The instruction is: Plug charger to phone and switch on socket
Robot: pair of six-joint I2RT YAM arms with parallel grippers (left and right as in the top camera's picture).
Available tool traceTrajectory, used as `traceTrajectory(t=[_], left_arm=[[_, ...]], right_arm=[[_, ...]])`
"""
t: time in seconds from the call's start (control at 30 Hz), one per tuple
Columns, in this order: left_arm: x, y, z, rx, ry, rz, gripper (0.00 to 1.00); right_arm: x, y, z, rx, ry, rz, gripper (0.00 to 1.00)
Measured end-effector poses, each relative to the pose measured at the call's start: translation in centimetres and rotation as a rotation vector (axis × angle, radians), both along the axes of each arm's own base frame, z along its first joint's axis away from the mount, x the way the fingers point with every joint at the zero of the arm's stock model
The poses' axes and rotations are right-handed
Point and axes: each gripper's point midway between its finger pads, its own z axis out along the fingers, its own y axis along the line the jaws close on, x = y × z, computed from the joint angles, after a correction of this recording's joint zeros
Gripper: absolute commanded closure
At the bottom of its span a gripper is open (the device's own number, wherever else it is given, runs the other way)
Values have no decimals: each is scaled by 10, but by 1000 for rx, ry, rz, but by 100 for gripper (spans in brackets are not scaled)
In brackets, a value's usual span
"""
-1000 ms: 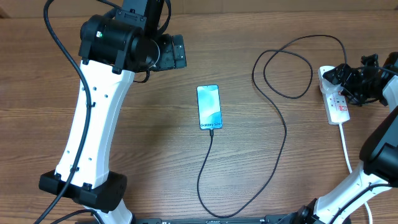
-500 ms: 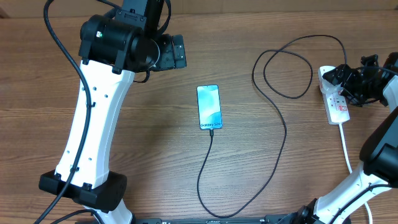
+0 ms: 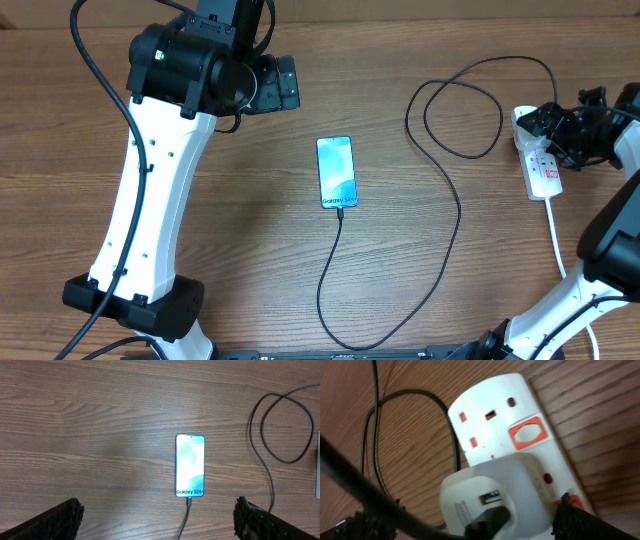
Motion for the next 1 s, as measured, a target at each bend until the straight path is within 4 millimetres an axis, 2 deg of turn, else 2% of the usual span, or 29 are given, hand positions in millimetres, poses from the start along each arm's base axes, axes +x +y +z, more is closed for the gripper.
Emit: traceTrajectory(t=[0.5, 0.67, 0.87, 0.93, 1.0], left_arm=[[0, 0, 0, 0, 0, 0, 1], [0, 0, 0, 0, 0, 0, 1], [0, 0, 0, 0, 0, 0, 0], [0, 0, 0, 0, 0, 0, 0], [0, 0, 0, 0, 0, 0, 0]], right_arm=[[0, 2, 1, 1, 16, -14, 0], [-13, 14, 2, 88, 99, -54, 1], [-31, 0, 2, 80, 199, -152, 1], [-39, -7, 10, 60, 217, -192, 1], [-46, -11, 46, 24, 178, -234, 1]])
